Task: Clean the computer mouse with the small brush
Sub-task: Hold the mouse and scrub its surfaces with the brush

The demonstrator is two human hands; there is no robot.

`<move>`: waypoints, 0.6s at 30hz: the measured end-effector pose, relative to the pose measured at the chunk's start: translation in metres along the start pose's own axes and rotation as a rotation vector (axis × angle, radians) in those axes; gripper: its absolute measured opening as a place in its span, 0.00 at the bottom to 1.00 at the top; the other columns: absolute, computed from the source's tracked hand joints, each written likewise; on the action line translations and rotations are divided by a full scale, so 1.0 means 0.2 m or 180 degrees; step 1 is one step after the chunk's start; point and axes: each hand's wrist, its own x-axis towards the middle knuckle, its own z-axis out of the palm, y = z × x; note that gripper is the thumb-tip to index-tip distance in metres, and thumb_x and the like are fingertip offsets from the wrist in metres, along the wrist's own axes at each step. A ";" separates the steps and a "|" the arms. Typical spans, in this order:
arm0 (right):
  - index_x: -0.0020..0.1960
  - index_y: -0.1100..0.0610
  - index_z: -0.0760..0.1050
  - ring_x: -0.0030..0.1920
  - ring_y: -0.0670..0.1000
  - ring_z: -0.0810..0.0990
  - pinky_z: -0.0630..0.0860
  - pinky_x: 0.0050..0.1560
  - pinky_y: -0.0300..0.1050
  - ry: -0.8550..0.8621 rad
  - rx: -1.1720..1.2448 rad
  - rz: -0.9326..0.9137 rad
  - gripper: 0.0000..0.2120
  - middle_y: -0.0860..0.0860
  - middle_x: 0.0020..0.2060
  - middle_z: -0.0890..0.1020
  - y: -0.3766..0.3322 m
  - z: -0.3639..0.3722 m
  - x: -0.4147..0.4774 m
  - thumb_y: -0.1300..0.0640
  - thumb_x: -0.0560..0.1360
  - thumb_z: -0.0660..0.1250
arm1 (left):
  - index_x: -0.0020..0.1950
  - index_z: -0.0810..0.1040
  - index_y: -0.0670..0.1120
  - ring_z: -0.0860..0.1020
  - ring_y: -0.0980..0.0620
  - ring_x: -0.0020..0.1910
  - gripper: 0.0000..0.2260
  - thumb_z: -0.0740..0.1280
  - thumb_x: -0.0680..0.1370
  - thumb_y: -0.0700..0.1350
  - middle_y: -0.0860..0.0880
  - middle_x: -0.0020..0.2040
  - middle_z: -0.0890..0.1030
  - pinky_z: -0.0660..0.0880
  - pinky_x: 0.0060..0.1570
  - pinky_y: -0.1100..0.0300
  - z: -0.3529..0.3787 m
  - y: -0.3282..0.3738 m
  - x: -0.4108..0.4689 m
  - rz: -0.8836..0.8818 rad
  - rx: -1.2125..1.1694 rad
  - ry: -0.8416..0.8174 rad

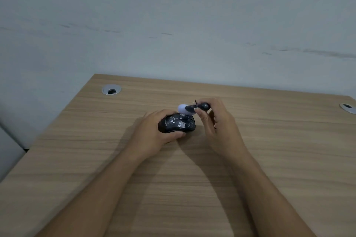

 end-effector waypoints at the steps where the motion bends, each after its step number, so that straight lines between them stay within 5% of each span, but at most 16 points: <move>1: 0.65 0.55 0.81 0.46 0.36 0.78 0.71 0.51 0.29 -0.0102 -0.0029 -0.0019 0.07 0.50 0.54 0.82 0.01 0.00 0.00 0.57 0.87 0.70 | 0.66 0.83 0.60 0.76 0.54 0.62 0.26 0.84 0.70 0.58 0.68 0.54 0.81 0.74 0.62 0.57 0.00 -0.01 0.00 -0.0009 -0.0020 -0.0024; 5: 0.65 0.55 0.80 0.44 0.36 0.78 0.69 0.49 0.26 -0.0432 -0.0222 -0.0042 0.08 0.50 0.55 0.82 0.06 -0.07 0.00 0.57 0.88 0.69 | 0.68 0.83 0.61 0.77 0.55 0.63 0.29 0.84 0.69 0.61 0.61 0.58 0.83 0.73 0.61 0.63 -0.01 -0.03 0.00 -0.0078 -0.0110 -0.0075; 8: 0.64 0.56 0.81 0.44 0.34 0.79 0.70 0.49 0.25 -0.0224 -0.0254 0.0023 0.07 0.50 0.53 0.83 0.08 -0.12 0.01 0.57 0.87 0.70 | 0.64 0.83 0.63 0.76 0.56 0.61 0.25 0.85 0.69 0.59 0.64 0.54 0.81 0.69 0.56 0.72 -0.01 -0.02 0.01 -0.0070 -0.0151 -0.0078; 14: 0.62 0.56 0.80 0.37 0.49 0.77 0.72 0.42 0.34 -0.0083 -0.0051 0.0121 0.07 0.50 0.48 0.84 0.04 -0.08 0.01 0.54 0.88 0.69 | 0.67 0.83 0.63 0.76 0.58 0.61 0.28 0.84 0.68 0.60 0.60 0.56 0.80 0.68 0.54 0.72 -0.02 -0.02 0.00 -0.0150 -0.0207 -0.0130; 18: 0.62 0.55 0.80 0.38 0.40 0.76 0.70 0.43 0.31 -0.0188 -0.0299 0.0238 0.07 0.49 0.49 0.83 0.10 -0.08 0.01 0.53 0.87 0.68 | 0.66 0.83 0.64 0.76 0.62 0.60 0.27 0.84 0.69 0.60 0.60 0.55 0.78 0.67 0.51 0.73 -0.02 -0.01 0.00 -0.0175 -0.0181 -0.0151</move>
